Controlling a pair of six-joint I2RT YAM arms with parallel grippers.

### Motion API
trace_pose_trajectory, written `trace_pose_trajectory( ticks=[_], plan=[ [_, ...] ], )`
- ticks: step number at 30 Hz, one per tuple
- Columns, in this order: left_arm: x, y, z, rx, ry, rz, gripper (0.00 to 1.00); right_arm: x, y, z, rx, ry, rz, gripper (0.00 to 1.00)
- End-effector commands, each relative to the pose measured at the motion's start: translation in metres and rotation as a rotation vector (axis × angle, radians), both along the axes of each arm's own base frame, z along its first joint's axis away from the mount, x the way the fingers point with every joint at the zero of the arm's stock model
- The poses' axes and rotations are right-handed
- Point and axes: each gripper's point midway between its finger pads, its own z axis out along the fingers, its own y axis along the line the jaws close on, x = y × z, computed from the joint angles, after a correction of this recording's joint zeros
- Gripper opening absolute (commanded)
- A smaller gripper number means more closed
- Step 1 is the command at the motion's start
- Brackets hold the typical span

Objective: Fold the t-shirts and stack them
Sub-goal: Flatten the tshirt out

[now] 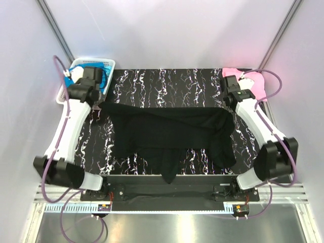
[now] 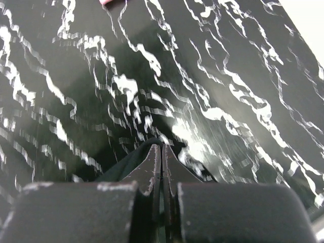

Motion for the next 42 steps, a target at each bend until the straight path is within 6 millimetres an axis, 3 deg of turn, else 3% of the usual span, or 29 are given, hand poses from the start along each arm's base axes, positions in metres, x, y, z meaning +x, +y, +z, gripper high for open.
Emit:
trace_pose_trajectory(
  ticks=[1,2,3,4,5,7,9,10,13,17,18,20,22,26,27,33,39,42],
  plan=[
    [0.032,0.002,-0.011,-0.019,-0.063,0.07,0.0,0.051,0.002,0.012,0.017,-0.115,0.018,0.0],
    [0.047,-0.004,-0.03,-0.031,-0.032,0.057,0.0,0.064,0.005,-0.007,0.007,-0.081,0.031,0.0],
    [0.052,-0.006,-0.039,-0.031,-0.014,0.058,0.0,0.072,0.008,-0.016,0.004,-0.049,0.072,0.0],
    [0.058,-0.01,-0.043,-0.03,-0.007,0.051,0.0,0.084,0.01,-0.012,0.002,-0.056,0.084,0.0],
    [0.064,-0.013,-0.048,-0.025,-0.002,0.046,0.0,0.092,0.012,-0.03,-0.004,-0.011,0.105,0.0],
    [0.075,-0.021,-0.056,-0.018,0.018,0.027,0.0,0.11,0.023,-0.03,0.003,0.004,0.19,0.01],
    [0.082,-0.028,-0.063,-0.007,0.036,0.008,0.0,0.123,0.033,-0.047,0.008,0.051,0.265,0.11],
    [0.083,-0.034,-0.064,-0.007,0.036,-0.006,0.0,0.13,0.036,-0.04,0.011,0.034,0.284,0.31],
    [0.085,-0.041,-0.065,-0.009,0.038,-0.022,0.0,0.14,0.042,-0.027,0.011,0.0,0.332,0.47],
    [0.084,-0.046,-0.065,-0.008,0.04,-0.043,0.0,0.141,0.042,0.013,-0.003,-0.1,0.357,0.52],
    [0.083,-0.046,-0.063,-0.004,0.038,-0.049,0.0,0.14,0.049,0.017,0.027,-0.11,0.391,0.53],
    [0.082,-0.048,-0.061,-0.005,0.033,-0.055,0.0,0.131,0.067,0.021,0.094,-0.104,0.476,0.53],
    [0.08,-0.049,-0.06,-0.003,0.033,-0.064,0.0,0.116,0.088,0.009,0.197,-0.063,0.543,0.53],
    [0.072,-0.049,-0.058,-0.005,0.034,-0.075,0.0,0.08,0.094,-0.023,0.267,0.036,0.517,0.5],
    [0.07,-0.05,-0.058,-0.007,0.036,-0.08,0.0,0.066,0.095,-0.041,0.29,0.082,0.502,0.49],
    [0.053,-0.05,-0.065,-0.009,0.053,-0.09,0.0,0.015,0.095,-0.083,0.353,0.205,0.46,0.45],
    [0.043,-0.049,-0.074,-0.008,0.076,-0.091,0.0,-0.018,0.118,-0.093,0.385,0.263,0.538,0.43],
    [0.041,-0.05,-0.074,-0.018,0.076,-0.093,0.0,-0.031,0.119,-0.102,0.39,0.302,0.526,0.43]
  ],
)
